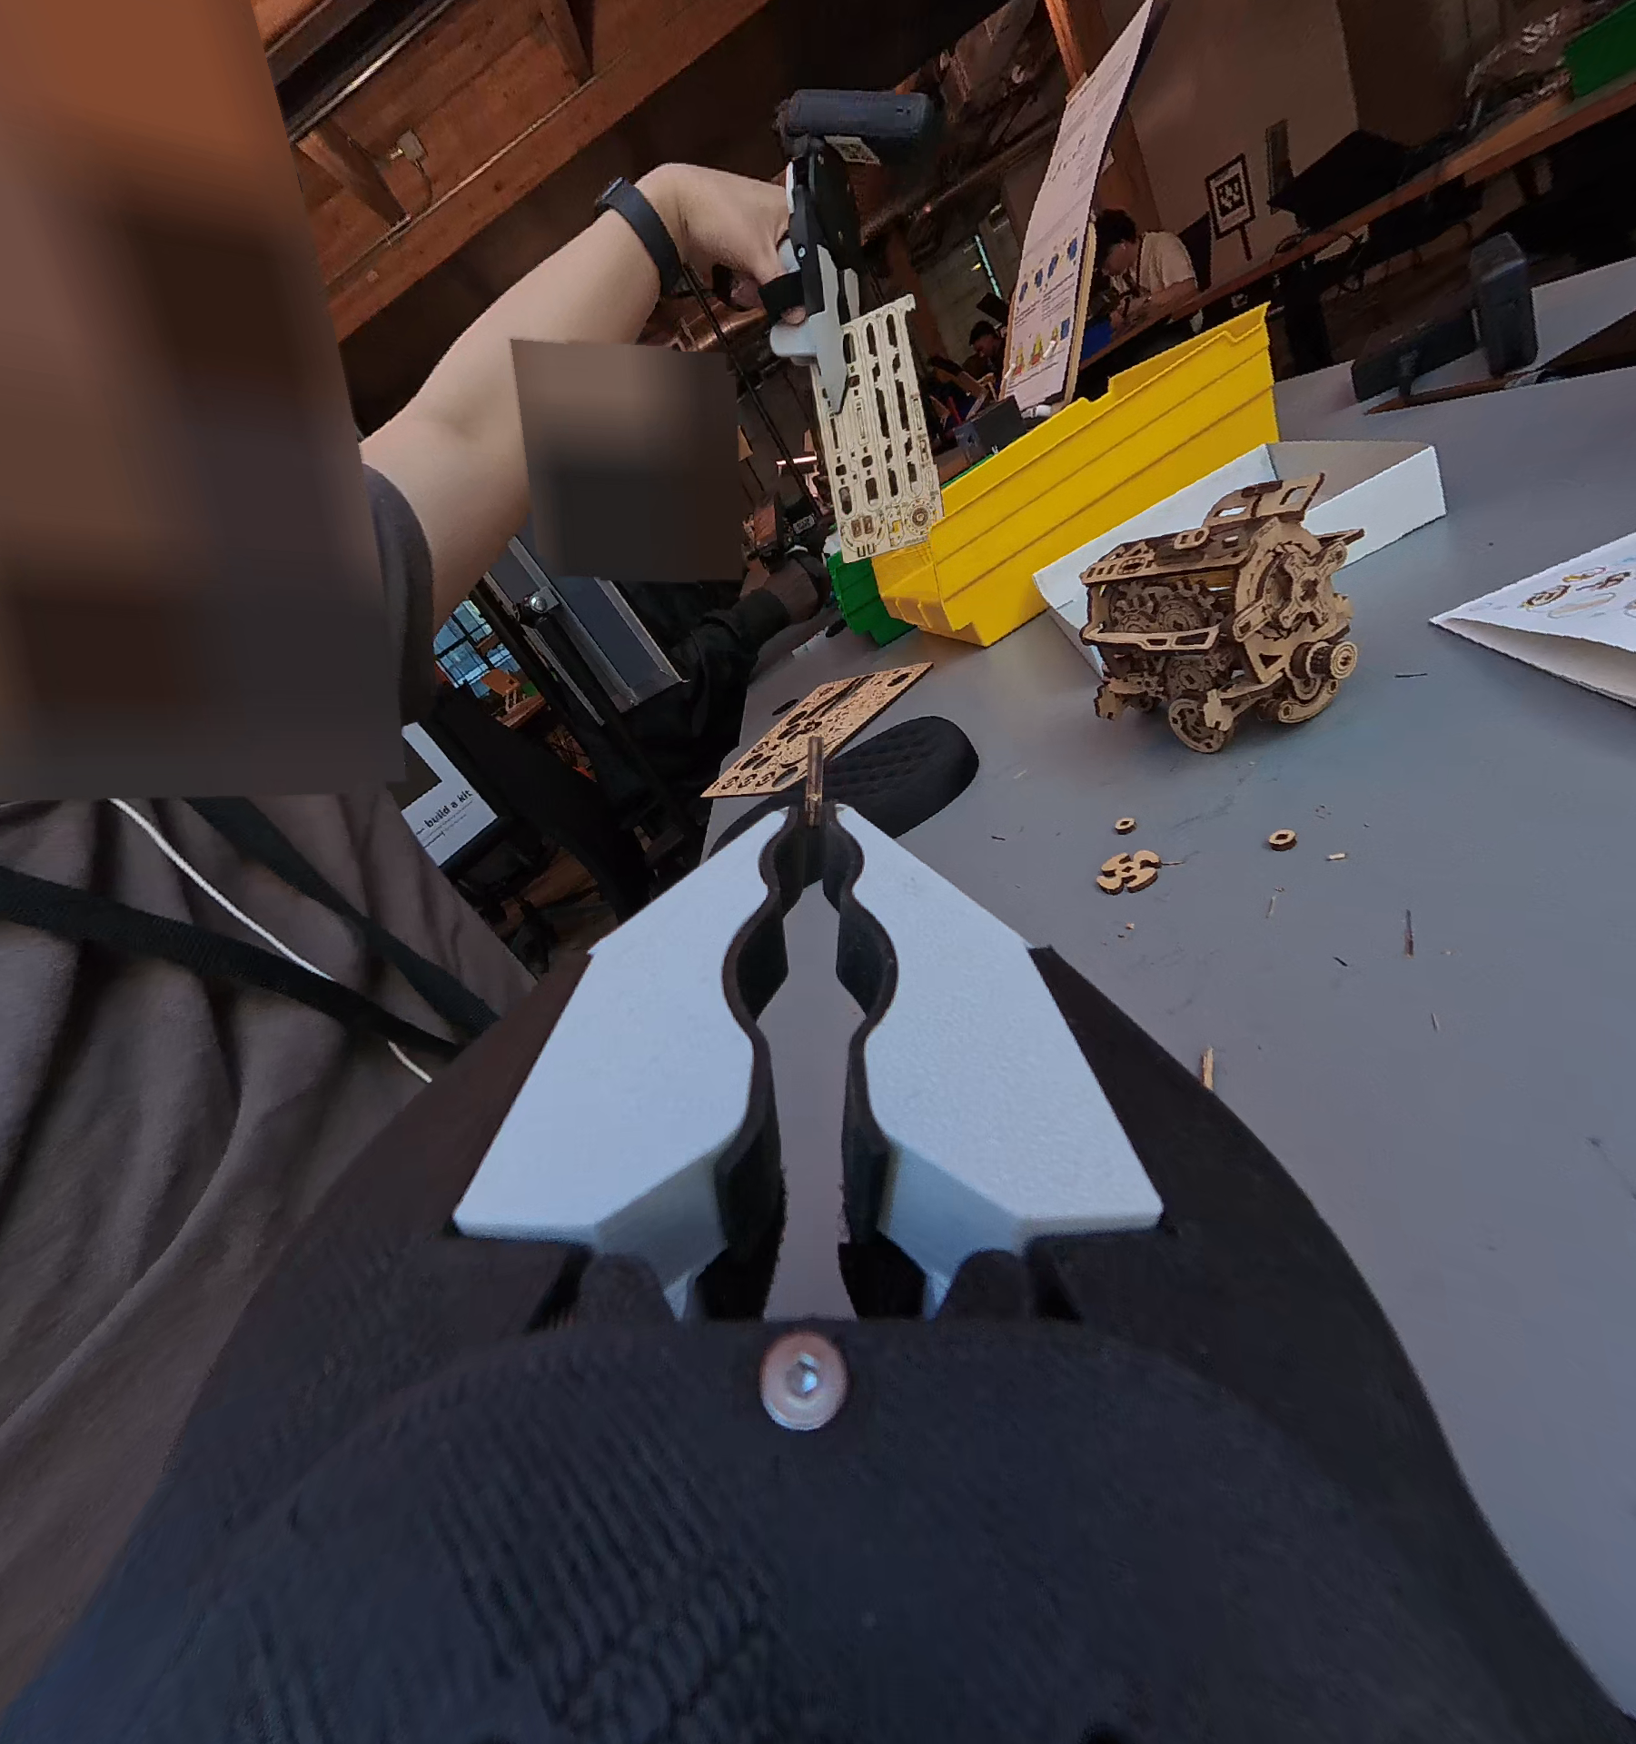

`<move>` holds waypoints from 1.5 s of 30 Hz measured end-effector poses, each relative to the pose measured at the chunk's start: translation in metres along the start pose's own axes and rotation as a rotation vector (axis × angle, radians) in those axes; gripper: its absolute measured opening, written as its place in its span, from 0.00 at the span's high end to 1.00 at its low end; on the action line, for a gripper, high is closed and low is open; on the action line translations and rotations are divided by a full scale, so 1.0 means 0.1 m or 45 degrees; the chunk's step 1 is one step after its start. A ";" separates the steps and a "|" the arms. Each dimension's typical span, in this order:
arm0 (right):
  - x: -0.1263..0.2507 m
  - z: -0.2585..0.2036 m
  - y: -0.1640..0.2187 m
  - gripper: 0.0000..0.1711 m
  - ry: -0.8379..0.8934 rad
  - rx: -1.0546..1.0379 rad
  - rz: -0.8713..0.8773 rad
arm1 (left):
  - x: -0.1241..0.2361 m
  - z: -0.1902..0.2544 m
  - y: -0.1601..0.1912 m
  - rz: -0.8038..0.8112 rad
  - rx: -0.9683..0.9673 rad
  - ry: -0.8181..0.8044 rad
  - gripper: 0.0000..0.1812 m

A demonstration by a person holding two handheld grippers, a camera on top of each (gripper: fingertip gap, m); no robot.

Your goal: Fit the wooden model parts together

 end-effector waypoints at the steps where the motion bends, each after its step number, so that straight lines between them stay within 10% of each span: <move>1: 0.01 0.00 0.00 1.00 -0.008 -0.003 0.014 | 0.07 -0.03 -0.06 -0.011 -0.013 -0.019 1.00; 16: 0.06 -0.06 -0.03 1.00 -0.069 0.095 0.132 | -0.40 -0.88 -1.20 -0.258 -0.309 0.160 0.99; 36: 0.07 -0.05 -0.04 1.00 -0.128 0.074 0.167 | -0.90 -1.55 -1.77 -0.137 -0.077 -0.004 0.61; 45: 0.07 -0.06 -0.04 1.00 -0.162 0.084 0.167 | -0.75 -1.60 -1.81 0.168 -0.048 -0.146 0.62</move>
Point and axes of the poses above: each gripper's, where its closed fingertips meet, x back along the fingers, y out of its underside, z = x × y across the jaws, the point moved 9 cm from there along x, back along the fingers, and after that the axes turned 9 degrees about x, right-handed, at the moved point
